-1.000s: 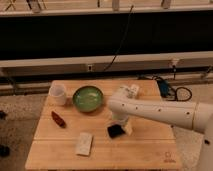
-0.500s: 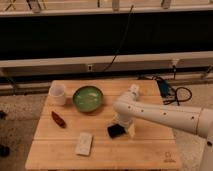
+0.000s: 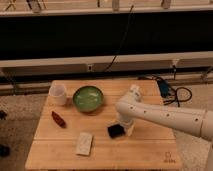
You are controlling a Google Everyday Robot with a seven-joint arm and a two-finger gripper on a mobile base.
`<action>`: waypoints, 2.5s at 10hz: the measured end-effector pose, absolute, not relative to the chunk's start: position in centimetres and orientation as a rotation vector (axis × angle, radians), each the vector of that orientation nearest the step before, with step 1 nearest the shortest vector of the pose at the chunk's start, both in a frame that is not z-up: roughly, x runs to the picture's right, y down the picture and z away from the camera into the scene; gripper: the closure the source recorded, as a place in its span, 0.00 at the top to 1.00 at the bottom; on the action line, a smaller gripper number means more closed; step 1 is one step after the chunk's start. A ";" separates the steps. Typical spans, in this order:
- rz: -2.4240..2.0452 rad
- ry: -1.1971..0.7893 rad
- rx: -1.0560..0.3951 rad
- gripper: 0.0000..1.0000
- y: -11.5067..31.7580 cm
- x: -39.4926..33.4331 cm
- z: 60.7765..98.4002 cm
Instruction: Place the eraser on the white sponge
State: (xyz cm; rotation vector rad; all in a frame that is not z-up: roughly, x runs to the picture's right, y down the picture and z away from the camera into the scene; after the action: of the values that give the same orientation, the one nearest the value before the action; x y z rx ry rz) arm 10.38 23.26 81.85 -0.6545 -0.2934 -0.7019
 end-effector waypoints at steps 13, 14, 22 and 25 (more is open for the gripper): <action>-0.745 -0.328 -0.649 0.00 22.1 10.7 80.6; -0.765 -0.317 -0.641 0.00 21.8 10.2 80.4; -0.899 -0.301 -0.633 0.00 20.5 7.2 78.4; -0.961 -0.303 -0.627 0.00 20.0 4.8 77.1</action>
State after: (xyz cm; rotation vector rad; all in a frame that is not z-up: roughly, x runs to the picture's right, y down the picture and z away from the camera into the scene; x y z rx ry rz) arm 4.79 19.99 77.07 -0.6267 -0.3026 -0.9609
